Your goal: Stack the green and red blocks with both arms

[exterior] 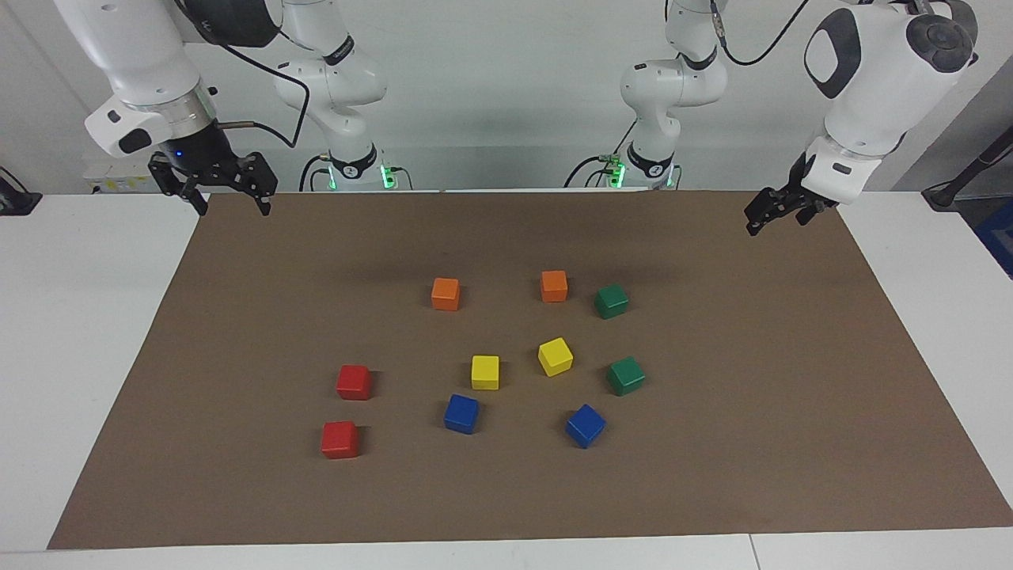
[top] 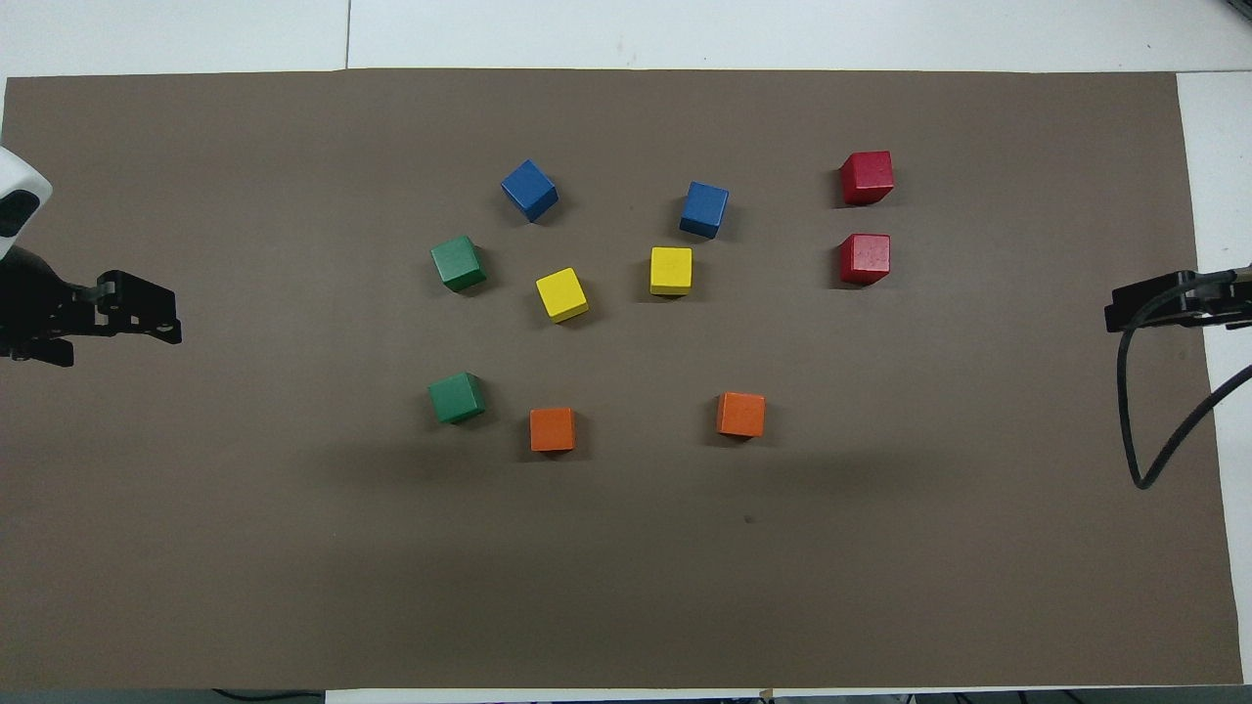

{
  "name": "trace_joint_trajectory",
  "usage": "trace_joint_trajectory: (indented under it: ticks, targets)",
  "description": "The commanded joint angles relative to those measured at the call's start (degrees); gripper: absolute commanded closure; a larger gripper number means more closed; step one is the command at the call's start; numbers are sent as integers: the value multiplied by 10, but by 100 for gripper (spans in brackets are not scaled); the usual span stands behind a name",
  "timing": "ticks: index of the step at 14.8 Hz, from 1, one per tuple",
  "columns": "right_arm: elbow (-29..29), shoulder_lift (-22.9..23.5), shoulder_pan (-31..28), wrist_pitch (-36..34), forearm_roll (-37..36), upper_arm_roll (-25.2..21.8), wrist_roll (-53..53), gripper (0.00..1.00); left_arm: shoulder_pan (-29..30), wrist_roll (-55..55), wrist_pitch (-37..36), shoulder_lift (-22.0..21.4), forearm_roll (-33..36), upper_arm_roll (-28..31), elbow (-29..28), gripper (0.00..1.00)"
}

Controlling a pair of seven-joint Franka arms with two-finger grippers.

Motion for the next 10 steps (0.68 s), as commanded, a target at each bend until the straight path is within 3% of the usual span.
trace_joint_trajectory:
  ticks: [1,10]
  targets:
    - [-7,-5,-4,5,-10,6,-6,0,10,5,6,-15,-8,-4,-16,0]
    - [-27,-12,-3,20,-13,6,3,0,10,5,6,-15,-8,-5,-16,0]
